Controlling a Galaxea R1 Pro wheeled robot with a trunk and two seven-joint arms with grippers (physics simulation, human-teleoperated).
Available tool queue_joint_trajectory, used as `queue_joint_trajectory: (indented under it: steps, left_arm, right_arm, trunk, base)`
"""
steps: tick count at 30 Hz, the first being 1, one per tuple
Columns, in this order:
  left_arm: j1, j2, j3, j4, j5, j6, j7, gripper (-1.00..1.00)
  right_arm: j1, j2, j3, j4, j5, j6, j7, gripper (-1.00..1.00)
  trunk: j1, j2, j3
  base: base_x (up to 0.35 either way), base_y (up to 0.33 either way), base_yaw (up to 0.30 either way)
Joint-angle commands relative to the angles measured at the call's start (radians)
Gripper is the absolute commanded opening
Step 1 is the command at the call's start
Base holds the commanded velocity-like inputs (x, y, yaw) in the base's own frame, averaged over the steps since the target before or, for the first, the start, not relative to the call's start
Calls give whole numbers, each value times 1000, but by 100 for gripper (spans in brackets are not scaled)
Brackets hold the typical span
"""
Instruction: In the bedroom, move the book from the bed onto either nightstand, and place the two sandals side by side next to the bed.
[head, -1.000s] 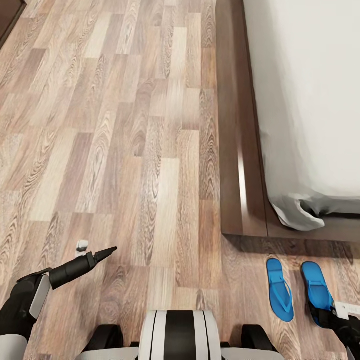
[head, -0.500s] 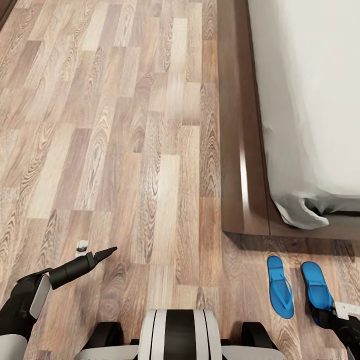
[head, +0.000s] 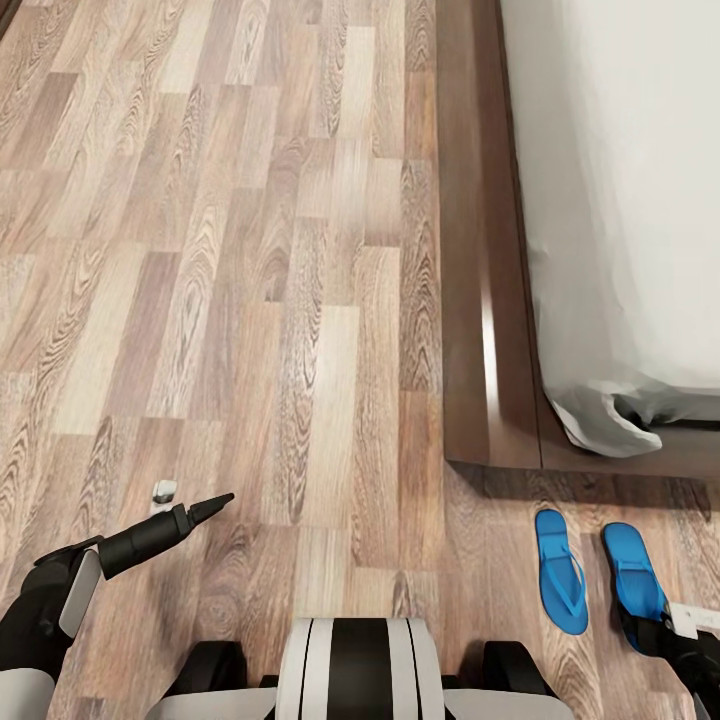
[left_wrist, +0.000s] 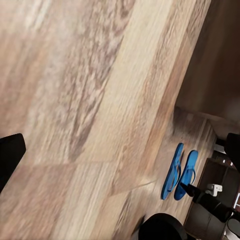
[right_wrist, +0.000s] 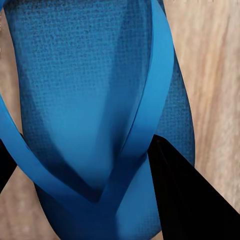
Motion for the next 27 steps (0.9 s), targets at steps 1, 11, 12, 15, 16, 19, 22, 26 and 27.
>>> queue_joint_trajectory:
  steps: [1,11,12,15,16,19,22,26,27]
  left_arm:
    - [0,0,0,1,3,8,-2,100]
    - [0,0,0,1,4,8,-2,100]
    - [0,0,0,1,4,8,-2,100]
    - [0,0,0,1,4,8,-2,100]
    - [0,0,0,1,4,8,-2,100]
    - [0,0,0,1,4,8,-2,100]
    - [0,0,0,1,4,8,-2,100]
    - [0,0,0,1,4,8,0,100]
    - [0,0,0,1,4,8,0,100]
  right_arm:
    - [-2,0,-9,0,8,-7,8,-100]
    - [0,0,-9,-82,8,-10,8,-100]
    - [0,0,-9,-83,8,-10,8,-100]
    - [0,0,-9,-83,8,-10,8,-100]
    - [0,0,-9,-83,8,-10,8,-100]
    - [0,0,-9,-82,8,-9,7,-100]
    - [0,1,-8,-82,8,-9,7,-100]
    - [0,1,-8,-82,9,-9,7,-100]
    - [0,1,-8,-82,9,-9,7,-100]
  trunk:
    - [0,0,0]
    - [0,0,0]
    - [0,0,0]
    - [0,0,0]
    - [0,0,0]
    - [0,0,0]
    - [0,0,0]
    - [0,0,0]
    - [0,0,0]
  base:
    - [0,0,0]
    - [0,0,0]
    - [0,0,0]
    - [0,0,0]
    - [0,0,0]
    - [0,0,0]
    - [0,0,0]
    - [51,0,0]
    - [53,0,0]
